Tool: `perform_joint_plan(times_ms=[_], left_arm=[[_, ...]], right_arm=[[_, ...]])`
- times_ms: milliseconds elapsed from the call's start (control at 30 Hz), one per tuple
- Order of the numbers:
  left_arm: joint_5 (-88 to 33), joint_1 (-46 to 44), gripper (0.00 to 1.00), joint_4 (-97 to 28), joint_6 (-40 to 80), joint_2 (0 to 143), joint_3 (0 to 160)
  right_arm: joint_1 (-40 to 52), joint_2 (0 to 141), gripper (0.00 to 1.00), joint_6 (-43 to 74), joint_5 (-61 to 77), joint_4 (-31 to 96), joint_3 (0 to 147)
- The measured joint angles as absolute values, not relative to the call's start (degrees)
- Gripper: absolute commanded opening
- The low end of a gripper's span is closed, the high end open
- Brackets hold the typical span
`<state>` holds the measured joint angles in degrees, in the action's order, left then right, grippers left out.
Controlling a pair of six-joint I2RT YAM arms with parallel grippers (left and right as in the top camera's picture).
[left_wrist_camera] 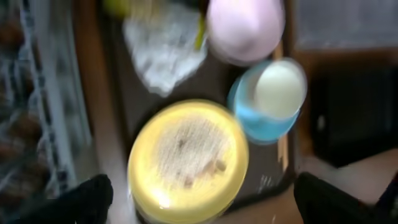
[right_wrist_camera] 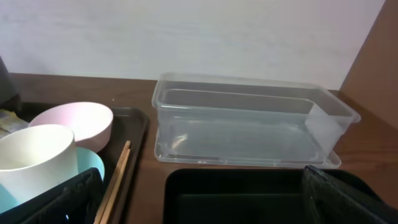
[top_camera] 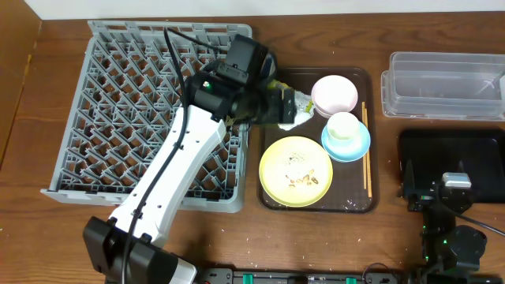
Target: Sort waste into correct bins and load items into the dishwasher
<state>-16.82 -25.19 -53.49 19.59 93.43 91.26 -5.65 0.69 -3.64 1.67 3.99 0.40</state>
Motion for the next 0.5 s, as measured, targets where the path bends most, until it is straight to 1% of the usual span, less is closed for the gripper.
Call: perform_joint_plan(times_ms=[200, 400, 500], left_arm=[[-16.78, -25.23, 0.93, -45.34, 19.68, 94.74, 91.05], [-16.78, -25.3, 0.92, -44.31, 19.7, 100.33, 90.35], [-16.8, -25.1, 0.9, -44.99, 19.59, 100.99, 89.89]], right_arm=[[-5.65, 0.69, 0.99, -3.64, 1.67, 3.99, 0.4], [-5.65, 0.69, 0.99, -3.66, 1.67, 3.99, 0.4], [-5.65, 0.69, 0.99, -3.64, 1.67, 3.99, 0.4]])
